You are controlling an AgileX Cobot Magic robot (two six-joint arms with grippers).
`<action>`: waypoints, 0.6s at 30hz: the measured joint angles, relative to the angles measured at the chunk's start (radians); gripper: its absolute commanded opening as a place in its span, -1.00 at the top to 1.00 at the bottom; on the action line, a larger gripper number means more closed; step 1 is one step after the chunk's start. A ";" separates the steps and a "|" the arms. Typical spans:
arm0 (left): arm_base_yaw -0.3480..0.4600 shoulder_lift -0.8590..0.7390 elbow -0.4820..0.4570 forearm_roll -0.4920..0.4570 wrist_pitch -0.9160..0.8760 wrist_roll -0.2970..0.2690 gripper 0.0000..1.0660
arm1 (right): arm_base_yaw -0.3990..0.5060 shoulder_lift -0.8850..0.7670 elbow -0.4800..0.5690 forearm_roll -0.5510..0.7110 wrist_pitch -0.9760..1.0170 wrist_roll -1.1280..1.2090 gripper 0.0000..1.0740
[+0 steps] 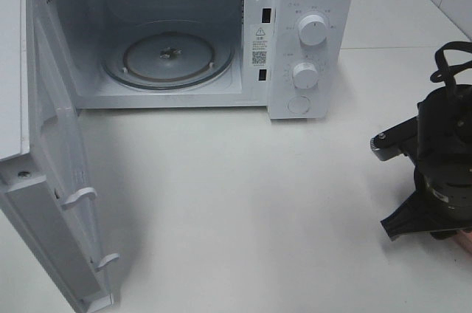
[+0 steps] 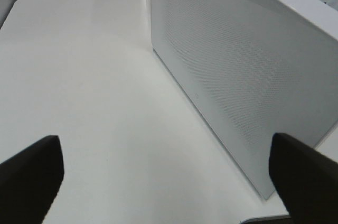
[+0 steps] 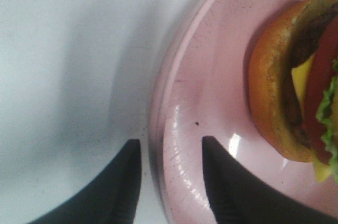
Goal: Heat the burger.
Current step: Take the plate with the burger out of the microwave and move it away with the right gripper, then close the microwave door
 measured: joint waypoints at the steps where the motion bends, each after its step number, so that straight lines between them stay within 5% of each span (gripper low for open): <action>1: 0.000 0.000 0.000 0.000 0.000 0.000 -0.83 | 0.000 0.000 0.000 0.000 0.000 0.000 0.17; 11: 0.000 0.000 0.000 0.000 0.000 0.000 -0.83 | 0.000 -0.242 -0.002 0.201 -0.037 -0.214 0.12; 18: 0.000 0.000 0.000 0.000 0.000 0.000 -0.83 | 0.000 -0.522 -0.004 0.473 -0.058 -0.582 -0.34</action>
